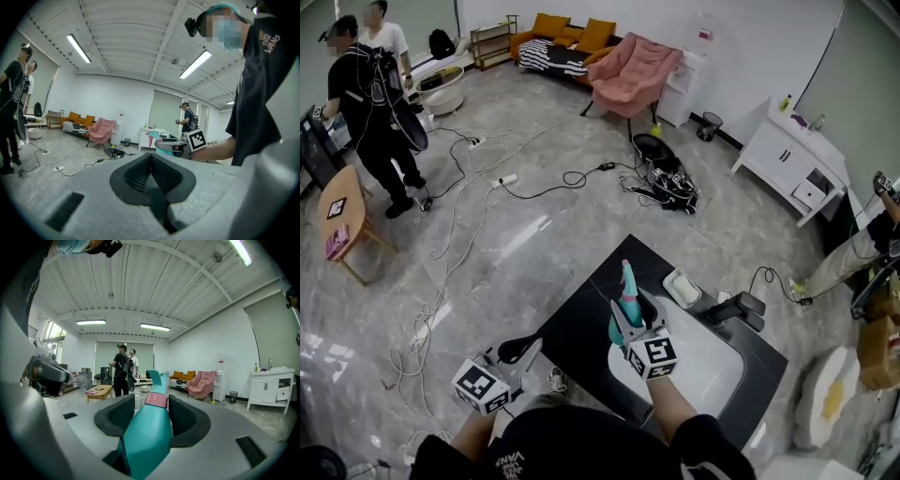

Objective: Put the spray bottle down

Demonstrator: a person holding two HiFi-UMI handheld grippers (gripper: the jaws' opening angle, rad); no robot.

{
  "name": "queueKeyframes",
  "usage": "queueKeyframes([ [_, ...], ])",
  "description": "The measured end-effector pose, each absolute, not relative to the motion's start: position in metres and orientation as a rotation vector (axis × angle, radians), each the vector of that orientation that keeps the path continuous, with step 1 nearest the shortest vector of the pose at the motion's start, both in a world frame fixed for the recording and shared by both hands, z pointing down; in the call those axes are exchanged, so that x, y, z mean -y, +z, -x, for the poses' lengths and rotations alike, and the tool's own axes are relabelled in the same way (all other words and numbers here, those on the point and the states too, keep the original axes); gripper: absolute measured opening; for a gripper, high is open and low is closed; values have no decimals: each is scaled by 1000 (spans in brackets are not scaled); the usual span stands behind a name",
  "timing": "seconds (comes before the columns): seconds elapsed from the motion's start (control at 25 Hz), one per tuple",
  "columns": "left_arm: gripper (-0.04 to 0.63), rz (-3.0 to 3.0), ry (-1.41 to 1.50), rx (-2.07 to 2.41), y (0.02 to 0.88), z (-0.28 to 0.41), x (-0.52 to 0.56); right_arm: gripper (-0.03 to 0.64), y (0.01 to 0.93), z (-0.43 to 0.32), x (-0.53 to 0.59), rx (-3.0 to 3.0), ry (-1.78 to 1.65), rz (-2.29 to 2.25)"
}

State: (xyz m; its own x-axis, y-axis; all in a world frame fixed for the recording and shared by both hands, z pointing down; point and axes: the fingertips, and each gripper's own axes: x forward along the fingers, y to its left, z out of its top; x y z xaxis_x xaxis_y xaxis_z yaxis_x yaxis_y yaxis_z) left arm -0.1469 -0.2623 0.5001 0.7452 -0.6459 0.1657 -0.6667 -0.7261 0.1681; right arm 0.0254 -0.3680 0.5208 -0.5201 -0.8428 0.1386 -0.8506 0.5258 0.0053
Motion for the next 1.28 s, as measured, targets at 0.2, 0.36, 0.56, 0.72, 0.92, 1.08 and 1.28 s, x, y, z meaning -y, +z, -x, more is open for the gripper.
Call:
queueKeyframes([
  [0.2, 19, -2719, 161, 1024, 511, 162, 278, 230, 540, -25, 410, 2577, 83, -1517],
  [0.36, 20, -2694, 175, 1023, 518, 169, 289, 230, 554, -23, 443, 2548, 77, -1539],
  [0.56, 20, -2675, 188, 1020, 526, 174, 301, 229, 561, -25, 480, 2513, 33, -1588],
  [0.72, 20, -2656, 207, 1008, 534, 173, 304, 230, 566, -26, 497, 2494, -10, -1608],
  [0.92, 20, -2661, 232, 980, 539, 168, 309, 230, 571, -26, 504, 2504, -64, -1614],
  [1.08, 20, -2679, 259, 940, 538, 163, 310, 230, 576, -25, 503, 2512, -86, -1595],
  [1.28, 19, -2671, 267, 931, 541, 156, 314, 231, 574, -22, 497, 2531, -137, -1564],
])
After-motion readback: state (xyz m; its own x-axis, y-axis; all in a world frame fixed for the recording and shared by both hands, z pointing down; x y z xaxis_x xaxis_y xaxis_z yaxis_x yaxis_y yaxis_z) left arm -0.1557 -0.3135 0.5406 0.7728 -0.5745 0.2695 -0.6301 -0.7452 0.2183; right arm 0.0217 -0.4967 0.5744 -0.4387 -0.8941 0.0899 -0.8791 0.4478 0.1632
